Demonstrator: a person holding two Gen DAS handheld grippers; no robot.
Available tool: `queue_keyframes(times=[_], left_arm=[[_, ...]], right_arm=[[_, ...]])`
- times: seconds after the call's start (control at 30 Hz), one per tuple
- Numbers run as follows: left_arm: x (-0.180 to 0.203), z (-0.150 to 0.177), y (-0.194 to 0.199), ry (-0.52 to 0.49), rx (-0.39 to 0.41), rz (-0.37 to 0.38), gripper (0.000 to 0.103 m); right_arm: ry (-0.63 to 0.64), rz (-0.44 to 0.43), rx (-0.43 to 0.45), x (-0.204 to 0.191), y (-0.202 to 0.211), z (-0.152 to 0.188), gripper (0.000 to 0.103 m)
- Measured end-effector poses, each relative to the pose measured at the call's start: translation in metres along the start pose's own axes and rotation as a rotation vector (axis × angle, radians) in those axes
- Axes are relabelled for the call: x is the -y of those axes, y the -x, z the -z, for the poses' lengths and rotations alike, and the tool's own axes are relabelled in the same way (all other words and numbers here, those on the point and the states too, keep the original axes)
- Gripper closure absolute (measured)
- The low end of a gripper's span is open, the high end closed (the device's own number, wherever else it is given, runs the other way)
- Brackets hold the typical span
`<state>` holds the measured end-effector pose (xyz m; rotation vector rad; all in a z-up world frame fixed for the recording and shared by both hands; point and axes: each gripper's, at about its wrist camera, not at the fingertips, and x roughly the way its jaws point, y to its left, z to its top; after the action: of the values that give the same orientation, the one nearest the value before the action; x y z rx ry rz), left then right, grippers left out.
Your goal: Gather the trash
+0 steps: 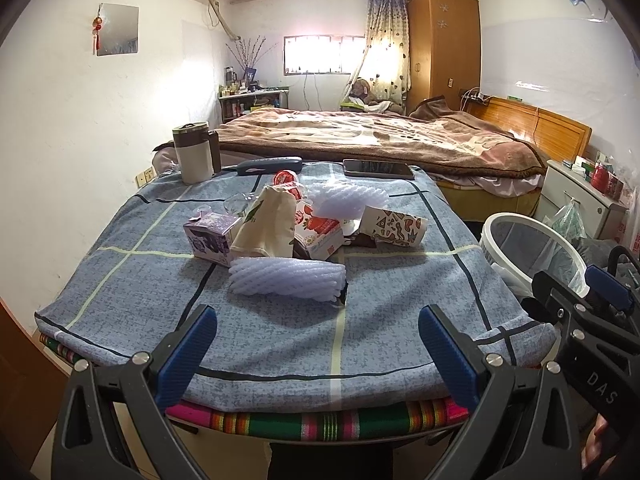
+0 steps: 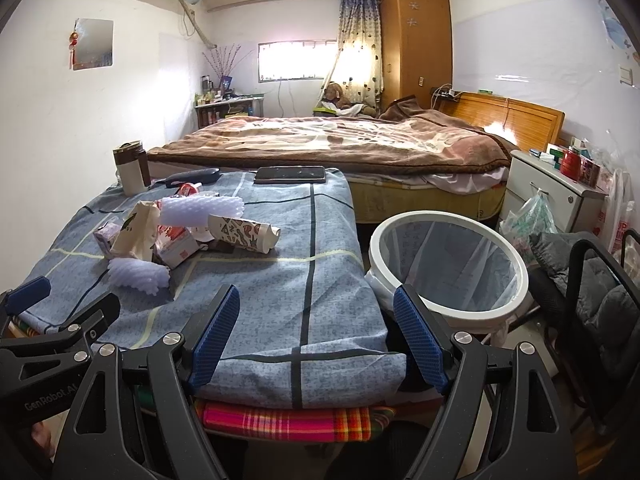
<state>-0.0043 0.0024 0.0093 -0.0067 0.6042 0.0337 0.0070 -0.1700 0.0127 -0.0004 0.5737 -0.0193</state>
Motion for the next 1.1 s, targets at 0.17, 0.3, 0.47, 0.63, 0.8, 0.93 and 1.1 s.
queue_keyframes(times=[0.17, 0.3, 0.47, 0.63, 0.8, 0.93, 1.1], left_arm=[[-0.0001, 0.0007, 0.0009, 0.0, 0.009, -0.012, 0.001], [0.0006, 0.0005, 0.0011, -0.001, 0.011, -0.013, 0.001], [0.0, 0.0005, 0.0008, 0.001, 0.009, -0.012, 0.001], [0.0002, -0.0004, 0.0005, 0.0, 0.01, -0.012, 0.001], [0.0008, -0.0003, 0.0014, 0.0, 0.011, -0.012, 0.001], [0.0027, -0.0019, 0.0, 0.0, 0.01, -0.012, 0.001], [0.0053, -0.0049, -0.0018, 0.001, 0.011, -0.013, 0.001]], right_arm=[[-0.001, -0.001, 0.008, 0.0004, 0.0025, 0.0, 0.023], [0.002, -0.001, 0.011, 0.0002, 0.0027, 0.0015, 0.023], [0.002, 0.0, 0.013, -0.0007, 0.0037, 0.0019, 0.023], [0.0, 0.0, 0.012, -0.0004, 0.0036, 0.0017, 0.023], [0.0, 0.001, 0.013, -0.0002, 0.0035, 0.0019, 0.023], [0.001, 0.0, 0.013, -0.0003, 0.004, 0.0019, 0.023], [0.002, 0.0, 0.014, -0.0005, 0.0039, 0.0018, 0.023]])
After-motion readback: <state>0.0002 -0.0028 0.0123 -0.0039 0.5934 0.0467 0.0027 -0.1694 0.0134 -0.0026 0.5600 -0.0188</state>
